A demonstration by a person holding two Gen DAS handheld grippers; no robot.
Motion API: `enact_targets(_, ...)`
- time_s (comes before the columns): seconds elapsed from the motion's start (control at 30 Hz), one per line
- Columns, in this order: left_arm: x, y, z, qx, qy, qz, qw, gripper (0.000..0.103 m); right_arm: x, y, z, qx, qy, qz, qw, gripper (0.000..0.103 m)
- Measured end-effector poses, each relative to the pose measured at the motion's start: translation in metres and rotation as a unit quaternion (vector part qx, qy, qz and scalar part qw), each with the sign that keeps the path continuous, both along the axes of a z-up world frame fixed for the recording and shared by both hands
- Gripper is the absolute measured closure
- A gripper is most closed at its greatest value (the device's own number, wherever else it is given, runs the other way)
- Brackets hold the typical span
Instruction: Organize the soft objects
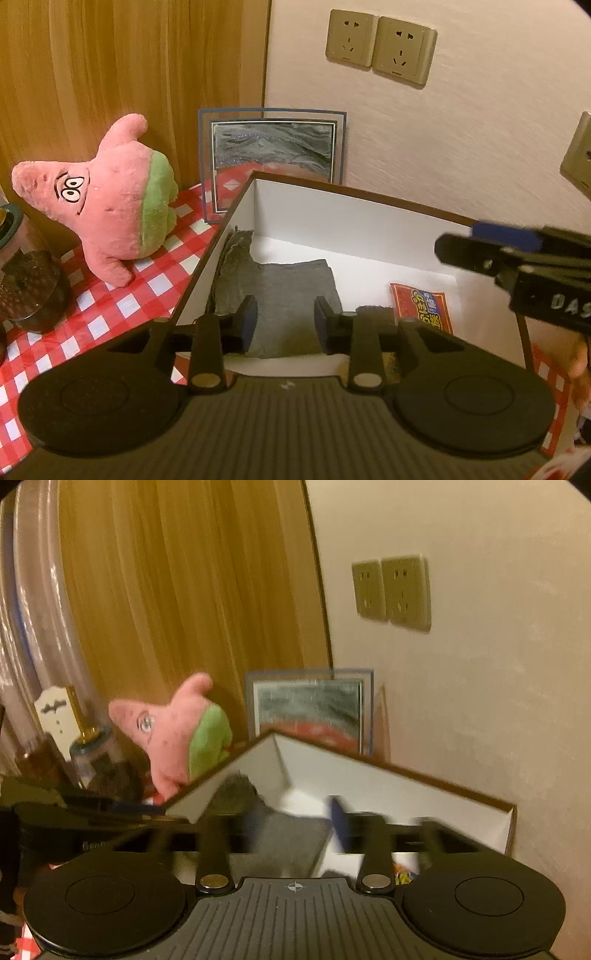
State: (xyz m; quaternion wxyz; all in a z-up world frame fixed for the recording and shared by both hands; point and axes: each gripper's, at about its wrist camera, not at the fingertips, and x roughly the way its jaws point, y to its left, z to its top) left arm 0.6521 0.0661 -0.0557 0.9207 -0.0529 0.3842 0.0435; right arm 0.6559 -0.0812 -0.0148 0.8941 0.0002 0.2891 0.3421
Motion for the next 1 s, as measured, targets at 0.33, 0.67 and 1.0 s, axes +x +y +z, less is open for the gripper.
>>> enact_targets(0.33,-0.017,-0.009,0.006,0.01,0.015,-0.01,0.9998,0.064,-0.007,-0.015,-0.007,-0.041,0.045,-0.028,0.998,0.041)
enact_targets(0.67,-0.056,-0.016,0.015,0.004,0.025,-0.006,0.9997,0.064,-0.039,-0.043,-0.009,-0.039,0.072,-0.034,0.996,0.041)
enact_targets(1.0,-0.112,-0.017,0.022,0.001,0.03,0.015,0.9995,0.064,-0.079,-0.05,-0.002,-0.036,0.084,-0.025,0.996,0.041)
